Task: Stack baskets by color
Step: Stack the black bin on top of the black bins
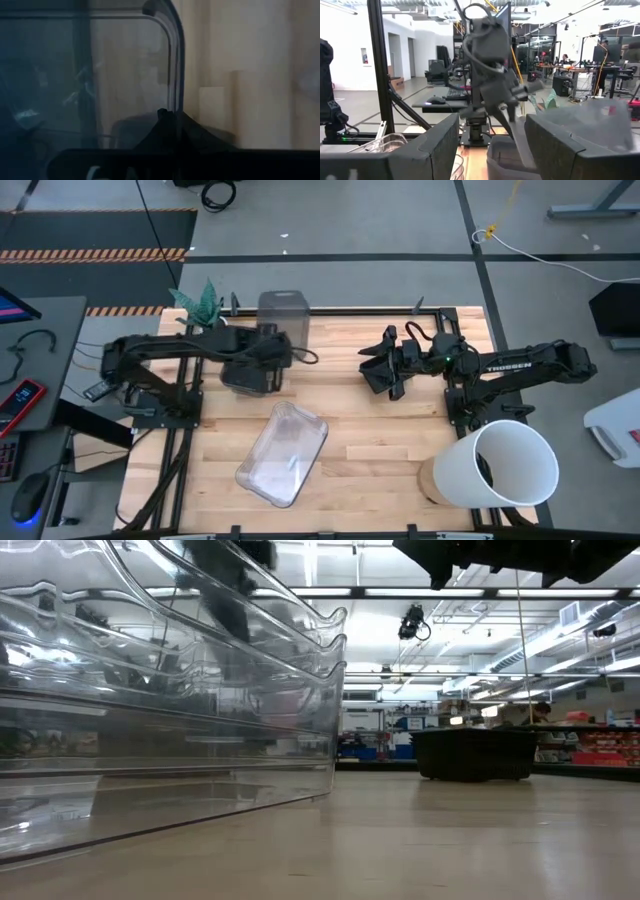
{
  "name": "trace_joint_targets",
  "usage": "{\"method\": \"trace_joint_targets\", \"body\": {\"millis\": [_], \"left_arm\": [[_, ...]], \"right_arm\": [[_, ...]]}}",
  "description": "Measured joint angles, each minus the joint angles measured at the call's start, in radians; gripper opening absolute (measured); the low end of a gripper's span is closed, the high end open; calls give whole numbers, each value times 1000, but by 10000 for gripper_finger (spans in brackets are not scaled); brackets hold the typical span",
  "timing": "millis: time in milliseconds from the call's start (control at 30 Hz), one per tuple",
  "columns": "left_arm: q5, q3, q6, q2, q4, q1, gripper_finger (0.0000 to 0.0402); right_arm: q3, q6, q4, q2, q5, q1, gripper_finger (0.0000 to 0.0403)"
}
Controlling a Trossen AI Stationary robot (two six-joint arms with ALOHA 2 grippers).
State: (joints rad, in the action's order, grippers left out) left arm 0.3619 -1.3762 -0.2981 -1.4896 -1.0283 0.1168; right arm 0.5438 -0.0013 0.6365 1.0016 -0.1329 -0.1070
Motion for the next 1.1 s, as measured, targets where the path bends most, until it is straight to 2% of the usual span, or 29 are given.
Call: {"method": "trace_joint_targets", "body": {"millis": [267,367,800,1100], "left_arm": [[-59,4,188,99,-240,-52,3],[-90,33,221,121,-282,-68,4],[-139,223,251,150,-310,-109,5],[-153,285,208,168,-317,-109,4]], "right_arm": [[0,5,3,0,0,0,231],[0,8,3,0,0,0,231],[0,28,-5,0,0,0,231],[0,32,-7,0,0,0,231]]}}
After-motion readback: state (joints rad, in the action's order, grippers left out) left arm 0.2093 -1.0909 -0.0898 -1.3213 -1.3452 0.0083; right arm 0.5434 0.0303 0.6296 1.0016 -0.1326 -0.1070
